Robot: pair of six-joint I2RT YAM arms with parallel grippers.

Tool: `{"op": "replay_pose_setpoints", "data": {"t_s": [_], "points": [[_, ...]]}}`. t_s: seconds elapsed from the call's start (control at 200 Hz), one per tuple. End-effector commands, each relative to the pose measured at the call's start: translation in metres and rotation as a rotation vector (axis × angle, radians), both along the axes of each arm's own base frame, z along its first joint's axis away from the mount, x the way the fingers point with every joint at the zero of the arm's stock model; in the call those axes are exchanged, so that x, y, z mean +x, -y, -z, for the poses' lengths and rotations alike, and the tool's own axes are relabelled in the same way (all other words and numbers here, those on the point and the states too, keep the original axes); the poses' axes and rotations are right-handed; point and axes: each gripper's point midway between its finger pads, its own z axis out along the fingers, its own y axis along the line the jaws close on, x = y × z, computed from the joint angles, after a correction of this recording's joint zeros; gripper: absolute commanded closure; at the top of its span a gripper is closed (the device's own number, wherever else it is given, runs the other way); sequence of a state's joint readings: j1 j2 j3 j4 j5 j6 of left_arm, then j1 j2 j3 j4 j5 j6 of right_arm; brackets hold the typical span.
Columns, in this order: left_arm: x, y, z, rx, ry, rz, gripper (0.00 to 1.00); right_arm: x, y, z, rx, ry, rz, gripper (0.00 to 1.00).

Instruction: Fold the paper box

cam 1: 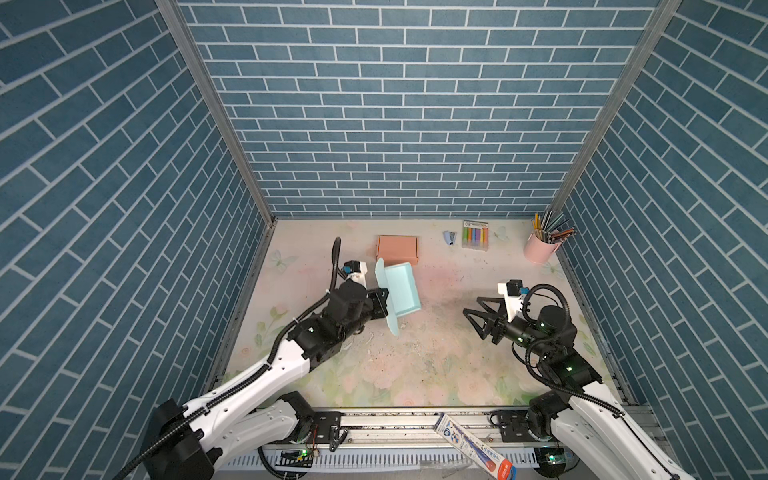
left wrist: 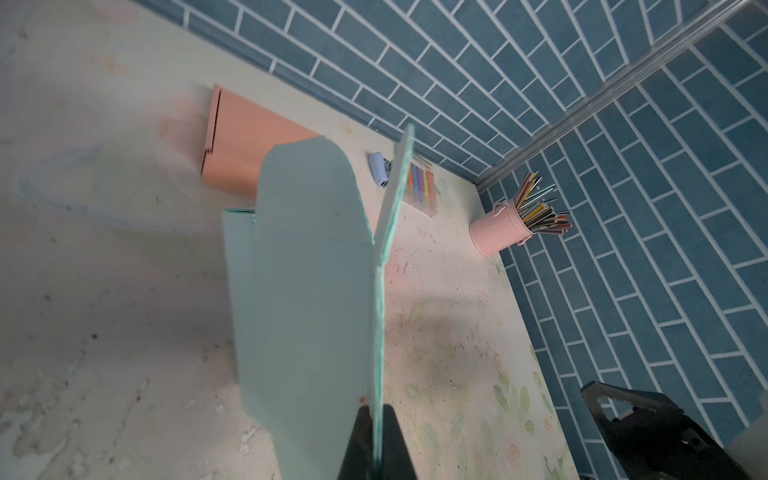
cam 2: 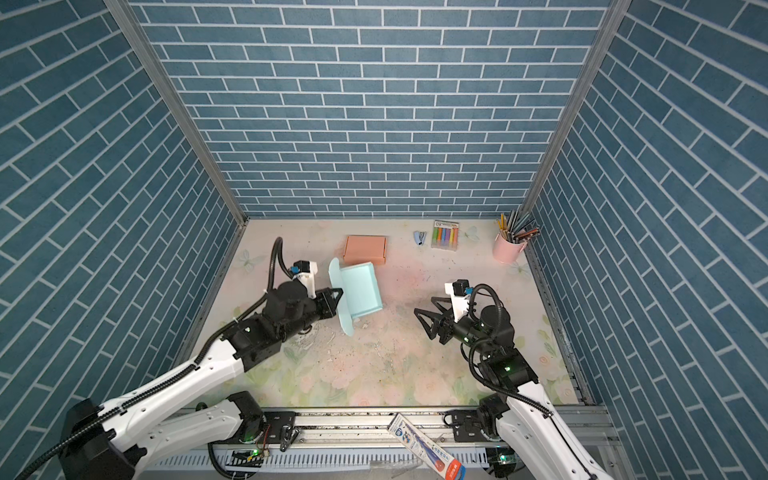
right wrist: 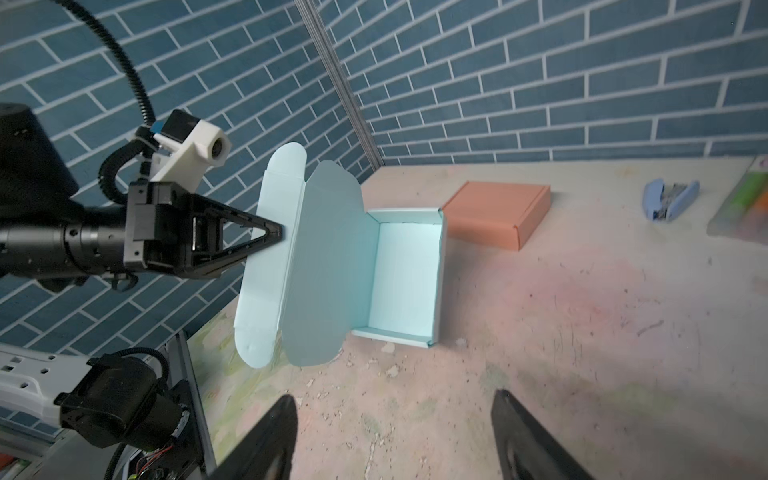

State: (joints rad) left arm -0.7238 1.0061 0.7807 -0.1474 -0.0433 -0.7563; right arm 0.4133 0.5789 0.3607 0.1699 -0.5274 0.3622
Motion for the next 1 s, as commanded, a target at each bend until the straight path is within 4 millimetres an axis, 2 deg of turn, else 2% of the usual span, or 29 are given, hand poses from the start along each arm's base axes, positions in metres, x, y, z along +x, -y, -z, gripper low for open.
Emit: {"op": "replay_pose_setpoints", "data": {"t_s": [0.0,0.12,0.23,0.33,0.465,0.55,0.67,0.815,0.995], "points": [[-0.018,-0.006,0.012,0.298,-0.057,0.237,1.0,-0.001,-0.003,-0.053,0.112,0.259,-0.02,0.25],[-0.021,0.004,0.005,0.43,-0.139,0.376,1.0,-0.007,-0.017,-0.069,0.117,0.47,-0.121,0.31],[-0.024,0.011,-0.002,0.485,-0.167,0.466,1.0,-0.007,-0.027,-0.072,0.08,0.592,-0.186,0.34],[-0.03,0.016,-0.004,0.525,-0.193,0.554,1.0,-0.003,-0.039,-0.067,0.029,0.669,-0.248,0.33],[-0.04,0.023,-0.001,0.649,-0.224,0.654,1.0,0.015,-0.057,-0.049,-0.071,0.676,-0.336,0.33],[-0.048,0.04,-0.006,0.686,-0.172,0.715,1.0,0.025,-0.069,-0.032,-0.106,0.656,-0.418,0.34],[-0.061,0.058,0.004,0.73,-0.172,0.794,1.0,0.032,-0.086,-0.012,-0.106,0.604,-0.555,0.35],[-0.061,0.061,0.011,0.762,-0.182,0.8,1.0,0.027,-0.089,0.007,-0.138,0.595,-0.588,0.42],[-0.059,0.055,0.012,0.788,-0.174,0.788,1.0,0.015,-0.092,0.014,-0.143,0.586,-0.635,0.48]]}}
